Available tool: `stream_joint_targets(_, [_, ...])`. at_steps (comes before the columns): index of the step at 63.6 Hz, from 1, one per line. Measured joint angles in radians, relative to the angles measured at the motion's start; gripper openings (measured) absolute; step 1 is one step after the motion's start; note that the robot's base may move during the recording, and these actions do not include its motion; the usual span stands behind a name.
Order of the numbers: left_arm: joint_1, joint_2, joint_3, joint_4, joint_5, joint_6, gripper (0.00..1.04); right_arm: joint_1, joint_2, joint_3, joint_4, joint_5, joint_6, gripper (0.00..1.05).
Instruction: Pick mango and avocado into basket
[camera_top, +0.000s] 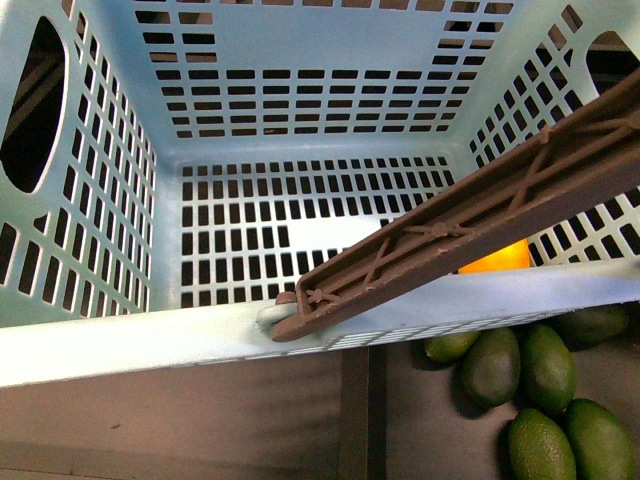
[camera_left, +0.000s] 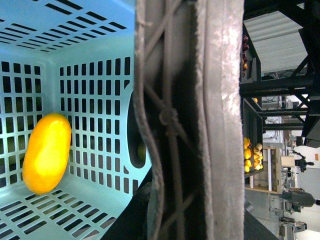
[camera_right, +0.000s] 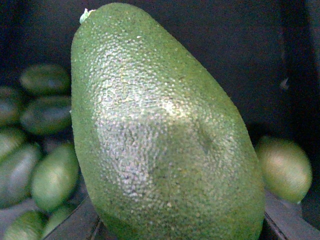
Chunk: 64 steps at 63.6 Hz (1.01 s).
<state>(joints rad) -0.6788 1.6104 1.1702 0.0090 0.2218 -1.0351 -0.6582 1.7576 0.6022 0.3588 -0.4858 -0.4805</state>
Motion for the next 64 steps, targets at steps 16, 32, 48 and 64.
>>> stream_joint_targets(16, [0.000,0.000,0.000,0.000,0.001,0.000,0.14,0.108,-0.431,-0.037,-0.061,-0.026,0.190,0.50])
stream_joint_targets(32, [0.000,0.000,0.000,0.000,0.000,0.000,0.14,0.407,-0.568,0.010,-0.024,0.146,0.349,0.50])
stream_joint_targets(48, [0.000,0.000,0.000,0.000,0.000,0.000,0.14,0.734,-0.451,0.076,0.066,0.354,0.476,0.50])
stream_joint_targets(64, [0.000,0.000,0.000,0.000,0.003,0.000,0.14,0.928,-0.317,0.135,0.069,0.482,0.515,0.49])
